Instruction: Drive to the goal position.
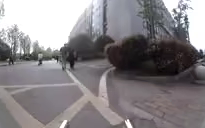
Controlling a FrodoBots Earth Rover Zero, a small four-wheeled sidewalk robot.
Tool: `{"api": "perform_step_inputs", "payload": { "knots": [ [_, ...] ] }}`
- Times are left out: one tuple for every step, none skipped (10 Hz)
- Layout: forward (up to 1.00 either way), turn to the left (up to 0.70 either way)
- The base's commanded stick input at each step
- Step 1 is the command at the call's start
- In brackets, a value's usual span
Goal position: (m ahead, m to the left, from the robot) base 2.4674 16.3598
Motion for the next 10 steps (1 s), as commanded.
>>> {"api": "perform_step_inputs", "payload": {
  "knots": [
    [0.45, 0.27],
    [0.45, 0.27],
    [0.45, 0.27],
    [0.45, 0.27],
    [0.45, 0.27],
    [0.45, 0.27],
    [0.45, 0.27],
    [0.45, 0.27],
    [0.45, 0.27],
    [0.45, 0.27]
  ]
}}
